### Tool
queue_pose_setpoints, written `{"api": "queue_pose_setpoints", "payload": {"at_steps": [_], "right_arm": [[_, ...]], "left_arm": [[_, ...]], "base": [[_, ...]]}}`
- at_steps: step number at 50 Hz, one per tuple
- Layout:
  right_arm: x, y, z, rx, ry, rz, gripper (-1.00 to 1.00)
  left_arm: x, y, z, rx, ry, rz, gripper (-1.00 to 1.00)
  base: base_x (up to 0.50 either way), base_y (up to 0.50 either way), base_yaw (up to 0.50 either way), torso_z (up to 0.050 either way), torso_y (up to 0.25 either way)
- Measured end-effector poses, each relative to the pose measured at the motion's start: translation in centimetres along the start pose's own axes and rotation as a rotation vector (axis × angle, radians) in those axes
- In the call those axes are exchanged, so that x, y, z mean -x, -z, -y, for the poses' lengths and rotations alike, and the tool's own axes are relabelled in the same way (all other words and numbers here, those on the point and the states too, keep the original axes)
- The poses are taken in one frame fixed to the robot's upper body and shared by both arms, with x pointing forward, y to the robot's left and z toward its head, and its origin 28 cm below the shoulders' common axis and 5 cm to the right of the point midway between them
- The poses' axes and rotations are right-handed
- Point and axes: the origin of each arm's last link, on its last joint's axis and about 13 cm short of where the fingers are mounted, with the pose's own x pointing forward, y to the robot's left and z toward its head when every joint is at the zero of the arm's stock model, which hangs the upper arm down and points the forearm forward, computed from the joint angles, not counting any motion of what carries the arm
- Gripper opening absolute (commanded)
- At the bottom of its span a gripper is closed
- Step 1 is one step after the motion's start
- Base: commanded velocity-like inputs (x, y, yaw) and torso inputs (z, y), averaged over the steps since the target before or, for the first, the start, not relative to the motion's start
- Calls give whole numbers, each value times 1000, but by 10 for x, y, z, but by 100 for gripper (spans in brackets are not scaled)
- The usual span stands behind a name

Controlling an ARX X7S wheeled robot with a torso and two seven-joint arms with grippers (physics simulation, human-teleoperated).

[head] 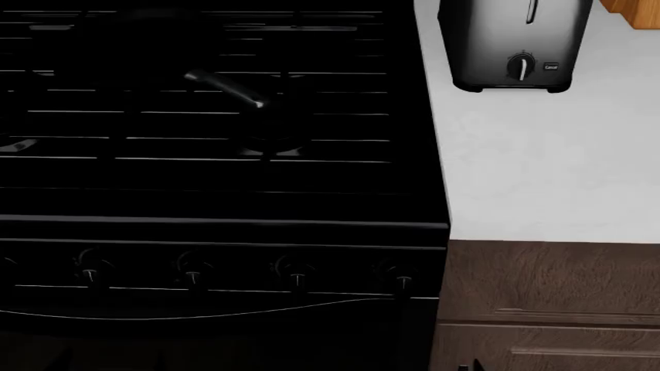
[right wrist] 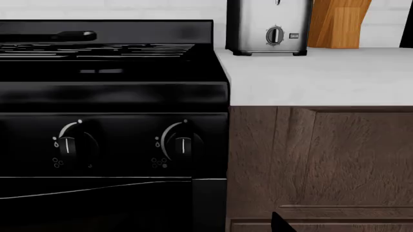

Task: Turn on the center burner of the stove.

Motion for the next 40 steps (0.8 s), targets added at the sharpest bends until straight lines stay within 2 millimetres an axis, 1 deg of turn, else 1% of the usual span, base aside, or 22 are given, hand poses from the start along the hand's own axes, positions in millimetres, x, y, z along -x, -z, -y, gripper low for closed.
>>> {"api": "queue_pose_setpoints", "payload": {"at_steps": [2,37,40], "right_arm": [[-3,1,-3,-13,-6,-9,100],[2,-1,0,21,14,28,100],[2,-1,0,28,14,34,100]], "left_arm": [[3,2,0,10,1,1,100],[1,0,1,-2,14,-4,100],[1,0,2,0,14,0,100]], "base": [[0,0,0,0,0],[0,0,0,0,0],[0,277,0,0,0]]}}
